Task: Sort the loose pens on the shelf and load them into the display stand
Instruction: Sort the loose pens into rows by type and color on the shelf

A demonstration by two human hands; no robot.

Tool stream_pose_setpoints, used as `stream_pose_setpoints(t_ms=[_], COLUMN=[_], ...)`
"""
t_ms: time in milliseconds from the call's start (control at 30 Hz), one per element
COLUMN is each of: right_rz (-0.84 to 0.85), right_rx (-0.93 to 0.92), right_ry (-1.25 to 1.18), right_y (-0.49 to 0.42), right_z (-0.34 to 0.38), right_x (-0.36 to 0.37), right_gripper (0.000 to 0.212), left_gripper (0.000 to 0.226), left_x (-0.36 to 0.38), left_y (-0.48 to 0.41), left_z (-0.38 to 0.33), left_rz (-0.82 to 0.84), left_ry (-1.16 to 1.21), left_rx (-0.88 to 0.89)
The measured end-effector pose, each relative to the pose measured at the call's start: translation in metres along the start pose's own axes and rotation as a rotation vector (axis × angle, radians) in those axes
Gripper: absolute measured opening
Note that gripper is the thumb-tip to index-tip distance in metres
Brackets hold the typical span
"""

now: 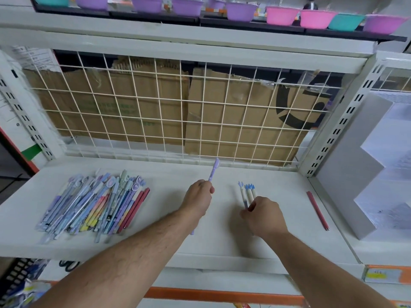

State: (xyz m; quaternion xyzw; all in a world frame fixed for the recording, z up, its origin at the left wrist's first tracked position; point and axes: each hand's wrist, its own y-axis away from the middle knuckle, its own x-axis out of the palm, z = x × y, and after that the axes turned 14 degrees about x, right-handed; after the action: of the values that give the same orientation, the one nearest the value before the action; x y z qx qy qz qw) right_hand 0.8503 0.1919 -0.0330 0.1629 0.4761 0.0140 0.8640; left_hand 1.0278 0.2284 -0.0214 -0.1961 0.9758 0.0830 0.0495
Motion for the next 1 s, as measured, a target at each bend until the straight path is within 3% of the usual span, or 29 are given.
stream_pose_setpoints(t_ms=[300, 400, 600, 700, 800, 900, 1000], right_rz=[-0.054, -0.053, -0.064, -0.036, 0.127, 0.317, 0.35], right_rx=[-0.116, -0.128, -0.163, -0.197, -0.225, -0.16, -0.096], right_ry=[0.229, 0.23, 0.2, 0.116, -0.106, -0.347, -0.436], right_y=[-0.016, -0.019, -0.011, -0.001, 0.011, 0.021, 0.026], right_z=[-0.005, -0.007, 0.003, 0.014, 0.029, 0.043, 0.053], right_x=[-0.002, -0.003, -0.001, 0.006, 0.014, 0.021, 0.025], right_gripper=[0.009, 0.013, 0.021, 0.016, 0.014, 0.022, 0.024], left_gripper=[0.026, 0.014, 0.014, 0.014, 0.013, 0.018, 0.024], left_x=[0.008, 0.012, 0.007, -0.004, -0.015, -0.022, -0.026], left_y=[0.003, 0.004, 0.008, 0.012, 0.018, 0.022, 0.023], left_z=[-0.006, -0.005, -0.002, 0.001, 0.002, 0.004, 0.004], left_rz=[0.011, 0.014, 0.02, 0.032, 0.066, 0.135, 0.174], left_ry=[-0.111, -0.096, -0.183, -0.207, -0.239, -0.257, -0.236], left_rx=[0.04, 0.061, 0.04, 0.043, 0.08, 0.114, 0.135])
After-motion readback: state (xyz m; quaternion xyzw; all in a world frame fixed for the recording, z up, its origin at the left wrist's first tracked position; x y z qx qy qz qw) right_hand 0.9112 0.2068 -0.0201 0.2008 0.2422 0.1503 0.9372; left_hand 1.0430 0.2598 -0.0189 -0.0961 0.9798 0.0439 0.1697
